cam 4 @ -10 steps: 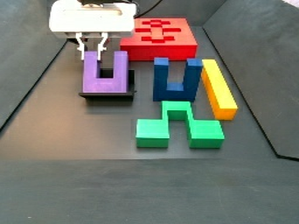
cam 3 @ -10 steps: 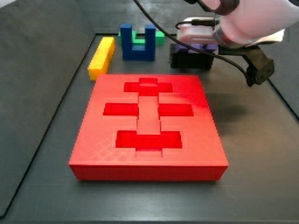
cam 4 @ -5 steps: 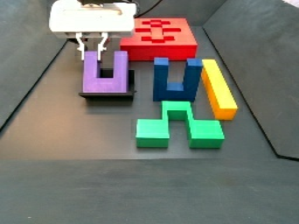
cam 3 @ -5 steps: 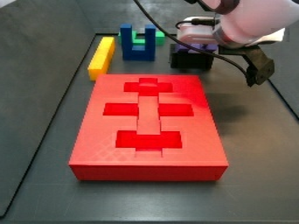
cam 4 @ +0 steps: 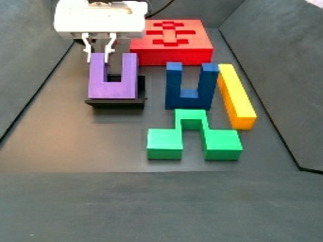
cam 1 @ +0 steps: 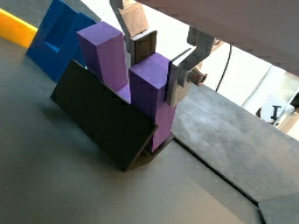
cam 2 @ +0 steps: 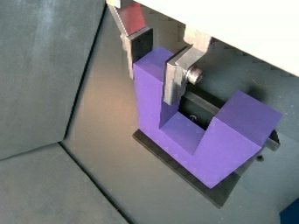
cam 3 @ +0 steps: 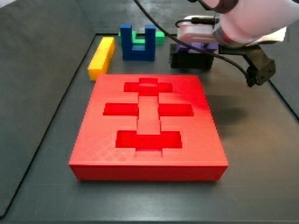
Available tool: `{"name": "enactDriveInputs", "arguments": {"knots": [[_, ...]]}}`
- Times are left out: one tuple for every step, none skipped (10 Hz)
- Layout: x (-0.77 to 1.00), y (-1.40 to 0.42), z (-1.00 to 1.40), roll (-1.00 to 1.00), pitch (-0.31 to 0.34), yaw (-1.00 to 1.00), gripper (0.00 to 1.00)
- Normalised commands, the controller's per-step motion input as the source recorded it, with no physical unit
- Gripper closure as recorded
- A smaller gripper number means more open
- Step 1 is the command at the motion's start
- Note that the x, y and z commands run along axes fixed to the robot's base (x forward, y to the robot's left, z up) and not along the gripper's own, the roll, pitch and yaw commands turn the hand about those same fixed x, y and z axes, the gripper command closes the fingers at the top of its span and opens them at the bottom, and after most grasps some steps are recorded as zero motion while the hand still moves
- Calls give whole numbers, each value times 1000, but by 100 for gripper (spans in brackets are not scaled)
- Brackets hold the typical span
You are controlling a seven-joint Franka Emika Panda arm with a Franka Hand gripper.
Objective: Pick up the purple object. Move up. Place the purple object on the fixture. Regrasp the purple object. Move to above the board. Insert the purple object.
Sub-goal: Regrasp the purple object, then move to above the board.
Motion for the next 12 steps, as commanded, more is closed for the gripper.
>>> {"name": "enactDriveInputs", "arguments": {"knots": [[0,0,0,0,0,0,100],[0,0,0,0,0,0,100],[0,0,0,0,0,0,100],[0,0,0,0,0,0,100],[0,0,0,0,0,0,100],[0,0,1400,0,0,0,100],[-9,-17,1400,-47,18,-17,100],[-24,-5,1400,-83,21,-23,100],[-17,7,1400,-50,12,-6,100],[-6,-14,1400,-31,38,-4,100],[-9,-5,1400,-14,37,-4,100],[-2,3,1400,-11,38,2,100]]}}
